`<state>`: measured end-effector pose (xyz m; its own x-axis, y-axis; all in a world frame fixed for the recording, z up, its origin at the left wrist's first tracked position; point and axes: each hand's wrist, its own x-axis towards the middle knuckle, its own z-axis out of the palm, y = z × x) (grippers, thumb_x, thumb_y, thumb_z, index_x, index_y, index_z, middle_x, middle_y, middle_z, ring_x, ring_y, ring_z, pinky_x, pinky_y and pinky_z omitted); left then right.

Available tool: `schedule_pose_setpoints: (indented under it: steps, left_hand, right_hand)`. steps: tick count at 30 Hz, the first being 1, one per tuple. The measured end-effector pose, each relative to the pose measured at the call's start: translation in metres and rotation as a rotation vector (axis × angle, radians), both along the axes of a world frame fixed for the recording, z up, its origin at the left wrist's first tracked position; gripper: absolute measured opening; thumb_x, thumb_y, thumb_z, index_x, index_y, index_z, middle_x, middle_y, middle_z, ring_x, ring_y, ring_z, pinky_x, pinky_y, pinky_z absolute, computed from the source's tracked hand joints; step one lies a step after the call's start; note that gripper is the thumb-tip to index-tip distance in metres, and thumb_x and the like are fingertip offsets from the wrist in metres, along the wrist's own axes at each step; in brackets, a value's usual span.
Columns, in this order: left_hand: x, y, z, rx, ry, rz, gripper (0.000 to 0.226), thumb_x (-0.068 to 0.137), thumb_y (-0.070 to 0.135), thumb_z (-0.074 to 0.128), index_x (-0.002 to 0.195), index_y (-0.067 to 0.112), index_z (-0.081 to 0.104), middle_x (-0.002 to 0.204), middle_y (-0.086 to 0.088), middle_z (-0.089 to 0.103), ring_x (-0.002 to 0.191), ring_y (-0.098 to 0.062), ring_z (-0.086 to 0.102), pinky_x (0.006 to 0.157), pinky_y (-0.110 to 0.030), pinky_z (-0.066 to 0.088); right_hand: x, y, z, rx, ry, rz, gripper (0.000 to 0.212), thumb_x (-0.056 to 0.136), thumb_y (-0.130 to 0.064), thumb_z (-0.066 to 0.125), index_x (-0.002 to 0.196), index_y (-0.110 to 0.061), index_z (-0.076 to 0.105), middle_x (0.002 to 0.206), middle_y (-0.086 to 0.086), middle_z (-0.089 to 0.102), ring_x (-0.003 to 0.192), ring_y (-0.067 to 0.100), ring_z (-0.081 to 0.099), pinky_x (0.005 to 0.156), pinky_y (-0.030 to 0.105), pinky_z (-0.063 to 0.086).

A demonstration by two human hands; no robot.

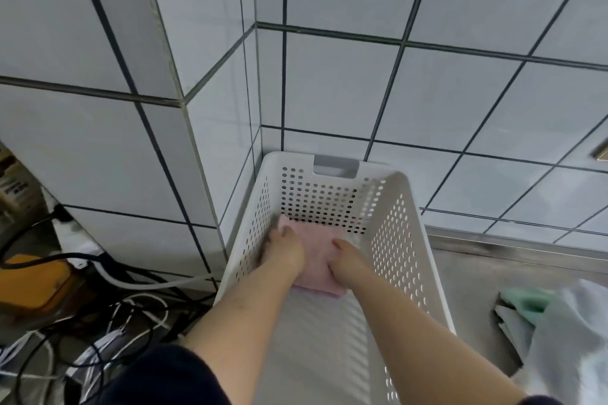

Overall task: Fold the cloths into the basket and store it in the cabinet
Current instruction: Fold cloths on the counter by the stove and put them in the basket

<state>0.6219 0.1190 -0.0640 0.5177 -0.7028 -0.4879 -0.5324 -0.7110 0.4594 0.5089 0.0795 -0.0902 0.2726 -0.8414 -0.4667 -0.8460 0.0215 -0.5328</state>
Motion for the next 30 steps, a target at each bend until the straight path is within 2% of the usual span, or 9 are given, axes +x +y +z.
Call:
schedule_pose_setpoints:
  steps: [4, 9, 13, 15, 17, 19, 23, 26, 30]
  left_hand:
    - [0.003, 0.0, -0.013, -0.047, -0.052, -0.034, 0.058, 0.094, 0.01, 0.031, 0.149, 0.013, 0.011, 0.151, -0.014, 0.015, 0.132, -0.033, 0.033, 0.108, -0.044, 0.034]
    - [-0.003, 0.002, -0.019, -0.048, -0.046, -0.058, 0.052, 0.101, 0.031, 0.015, 0.15, 0.023, 0.0, 0.155, -0.01, 0.016, 0.135, -0.029, 0.029, 0.112, -0.043, 0.021]
    - [0.002, 0.001, -0.035, -0.096, -0.195, -0.185, 0.067, 0.094, 0.011, 0.032, 0.15, 0.022, -0.004, 0.157, -0.007, -0.016, 0.139, -0.029, 0.019, 0.113, -0.039, 0.021]
    - [0.007, 0.002, -0.046, -0.229, -0.371, -0.364, 0.062, 0.088, 0.013, 0.031, 0.149, 0.012, 0.018, 0.157, -0.014, 0.004, 0.143, -0.034, 0.014, 0.114, -0.042, 0.02]
    - [0.008, 0.002, -0.054, -0.266, -0.522, -0.533, 0.057, 0.081, 0.024, 0.043, 0.132, 0.002, 0.049, 0.139, -0.021, 0.046, 0.132, -0.039, 0.039, 0.11, -0.048, 0.031]
    - [0.009, 0.003, -0.056, -0.2, -0.566, -0.666, 0.06, 0.08, 0.03, 0.05, 0.127, -0.006, 0.052, 0.129, -0.024, 0.055, 0.126, -0.039, 0.047, 0.112, -0.053, 0.025]
    - [0.013, -0.001, -0.064, -0.064, -0.492, -0.607, 0.075, 0.094, 0.034, 0.044, 0.148, 0.001, 0.003, 0.158, -0.017, 0.001, 0.145, -0.032, -0.009, 0.119, -0.043, -0.002]
    - [0.01, -0.003, -0.069, 0.01, -0.467, -0.568, 0.084, 0.094, 0.04, 0.045, 0.148, 0.002, -0.006, 0.157, -0.018, -0.011, 0.144, -0.03, -0.015, 0.119, -0.042, -0.005]
    - [0.011, -0.007, -0.079, 0.031, -0.441, -0.527, 0.081, 0.095, 0.045, 0.037, 0.148, 0.005, -0.009, 0.156, -0.018, -0.015, 0.144, -0.031, -0.018, 0.118, -0.042, -0.007]
  right_hand:
    - [0.005, -0.005, -0.016, -0.012, -0.021, -0.028, 0.052, 0.098, -0.017, 0.032, 0.149, -0.017, 0.023, 0.153, 0.004, 0.03, 0.137, 0.023, 0.033, 0.111, 0.03, 0.025]
    - [0.011, -0.005, -0.032, 0.005, -0.059, -0.075, 0.05, 0.099, -0.021, 0.034, 0.148, -0.017, 0.025, 0.149, 0.005, 0.037, 0.132, 0.024, 0.04, 0.108, 0.03, 0.03]
    - [0.012, -0.01, -0.037, 0.01, -0.046, -0.08, 0.05, 0.098, -0.024, 0.037, 0.147, -0.017, 0.028, 0.145, 0.005, 0.044, 0.128, 0.024, 0.045, 0.104, 0.029, 0.032]
    - [0.012, -0.01, -0.039, -0.004, -0.044, -0.065, 0.053, 0.096, -0.022, 0.041, 0.147, -0.015, 0.027, 0.145, 0.009, 0.043, 0.128, 0.025, 0.045, 0.105, 0.029, 0.032]
    - [0.013, -0.007, -0.038, -0.068, -0.027, -0.065, 0.058, 0.091, -0.022, 0.045, 0.146, -0.018, 0.029, 0.148, 0.014, 0.035, 0.133, 0.028, 0.038, 0.107, 0.033, 0.033]
    - [0.016, -0.002, -0.033, -0.21, 0.043, 0.013, 0.059, 0.089, -0.024, 0.047, 0.145, -0.023, 0.028, 0.155, 0.013, 0.02, 0.141, 0.028, 0.022, 0.111, 0.037, 0.027]
    - [0.018, 0.007, -0.033, -0.383, 0.145, 0.388, 0.069, 0.091, -0.038, 0.049, 0.149, -0.03, 0.013, 0.159, 0.003, 0.001, 0.146, 0.022, -0.002, 0.117, 0.046, 0.014]
    - [0.016, 0.008, -0.042, -0.296, 0.253, 0.504, 0.081, 0.091, -0.043, 0.049, 0.149, -0.033, -0.005, 0.158, 0.004, -0.013, 0.145, 0.021, -0.013, 0.116, 0.051, 0.001]
    - [0.015, 0.0, -0.049, -0.232, 0.329, 0.468, 0.068, 0.096, -0.049, 0.032, 0.148, -0.033, -0.009, 0.156, 0.003, -0.021, 0.144, 0.018, -0.02, 0.114, 0.053, -0.007]
